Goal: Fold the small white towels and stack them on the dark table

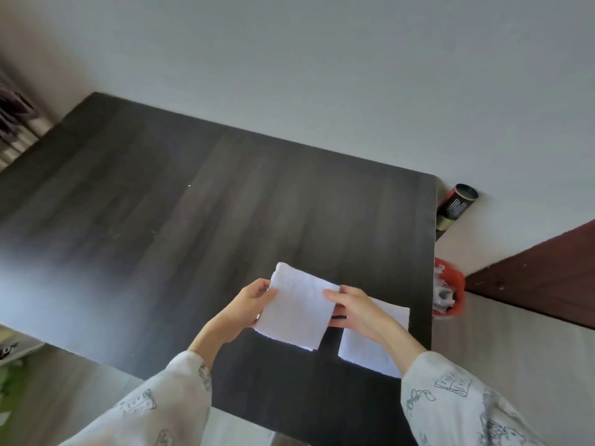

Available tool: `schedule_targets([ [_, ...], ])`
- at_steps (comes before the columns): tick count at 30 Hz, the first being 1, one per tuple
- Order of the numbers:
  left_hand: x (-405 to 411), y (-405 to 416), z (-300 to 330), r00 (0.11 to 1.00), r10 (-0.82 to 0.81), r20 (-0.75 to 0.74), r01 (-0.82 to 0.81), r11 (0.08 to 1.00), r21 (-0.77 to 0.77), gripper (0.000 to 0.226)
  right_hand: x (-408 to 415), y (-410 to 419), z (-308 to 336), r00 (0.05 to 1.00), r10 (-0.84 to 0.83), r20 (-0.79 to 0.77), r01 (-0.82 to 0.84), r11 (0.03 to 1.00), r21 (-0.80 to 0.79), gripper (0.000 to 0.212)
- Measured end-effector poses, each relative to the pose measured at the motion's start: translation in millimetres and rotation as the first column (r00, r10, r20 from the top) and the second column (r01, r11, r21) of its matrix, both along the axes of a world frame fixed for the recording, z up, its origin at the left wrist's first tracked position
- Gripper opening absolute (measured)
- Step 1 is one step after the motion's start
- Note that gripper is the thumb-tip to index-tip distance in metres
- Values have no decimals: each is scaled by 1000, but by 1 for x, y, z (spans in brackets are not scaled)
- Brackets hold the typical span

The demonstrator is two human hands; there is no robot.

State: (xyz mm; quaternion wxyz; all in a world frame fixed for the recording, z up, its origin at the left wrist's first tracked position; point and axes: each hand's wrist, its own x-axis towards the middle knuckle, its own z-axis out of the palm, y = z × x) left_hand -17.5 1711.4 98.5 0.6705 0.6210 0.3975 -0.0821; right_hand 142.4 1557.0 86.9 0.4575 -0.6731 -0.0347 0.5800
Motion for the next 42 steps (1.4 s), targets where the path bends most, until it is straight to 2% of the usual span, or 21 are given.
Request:
schedule_targets([
  [7,5,10,-44,988,-4,-156,14,998,60,18,-11,25,-37,975,17,220,25,981,-191,30],
  [10,7,15,-55,977,-42,-207,65,993,103,17,-13,31,-49,956,51,288,22,970,-244,28],
  [15,10,23,-67,960,-87,-265,135,976,170,21,-14,33,-63,910,134,391,14,936,-353,37],
  [24,13,22,-72,939,-123,-321,212,942,259,29,-17,35,-73,873,234,428,-29,901,-433,36],
  [31,16,19,-74,933,-136,-334,252,908,334,31,-18,34,-70,885,229,406,-35,902,-431,35],
  [35,12,20,-70,923,-113,-367,276,859,430,34,-21,28,-67,854,216,473,3,908,-419,30],
  [39,10,22,-57,955,-67,-287,228,786,574,35,-20,16,-53,835,267,482,-40,902,-430,39],
  [42,20,17,-35,985,-97,-143,168,736,656,32,-15,6,-31,859,181,480,2,935,-356,38],
])
